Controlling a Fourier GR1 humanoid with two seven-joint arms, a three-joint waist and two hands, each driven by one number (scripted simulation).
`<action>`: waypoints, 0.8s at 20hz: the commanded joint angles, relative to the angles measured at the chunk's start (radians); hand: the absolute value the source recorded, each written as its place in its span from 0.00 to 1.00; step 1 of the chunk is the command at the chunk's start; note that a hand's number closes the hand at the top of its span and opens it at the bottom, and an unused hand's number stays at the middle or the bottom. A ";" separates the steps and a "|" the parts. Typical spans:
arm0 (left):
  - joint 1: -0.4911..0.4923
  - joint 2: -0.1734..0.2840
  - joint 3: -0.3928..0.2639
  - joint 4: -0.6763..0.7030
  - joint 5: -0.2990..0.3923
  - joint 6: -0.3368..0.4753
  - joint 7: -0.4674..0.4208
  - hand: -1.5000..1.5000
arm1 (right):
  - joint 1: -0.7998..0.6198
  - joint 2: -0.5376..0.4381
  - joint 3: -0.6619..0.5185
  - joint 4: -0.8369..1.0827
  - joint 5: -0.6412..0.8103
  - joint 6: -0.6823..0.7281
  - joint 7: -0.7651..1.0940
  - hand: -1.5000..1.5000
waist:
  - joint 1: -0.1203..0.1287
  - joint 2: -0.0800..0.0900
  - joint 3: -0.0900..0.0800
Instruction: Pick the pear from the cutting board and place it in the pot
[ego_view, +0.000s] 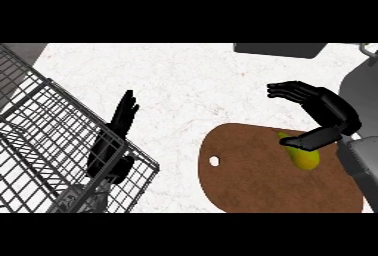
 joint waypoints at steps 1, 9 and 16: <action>-0.052 0.071 0.128 -0.027 0.035 0.024 0.064 0.50 | -0.059 -0.077 -0.041 0.116 -0.007 0.210 -0.158 0.00 | 0.002 -0.009 0.009; -0.074 0.101 0.154 -0.002 0.052 -0.005 0.078 0.50 | -0.275 -0.203 0.092 0.192 0.158 0.511 -0.164 0.00 | 0.001 -0.011 0.003; -0.066 0.140 0.191 -0.035 0.080 -0.032 0.113 0.50 | -0.369 -0.249 0.260 0.084 0.338 0.584 -0.184 0.00 | -0.023 -0.023 0.003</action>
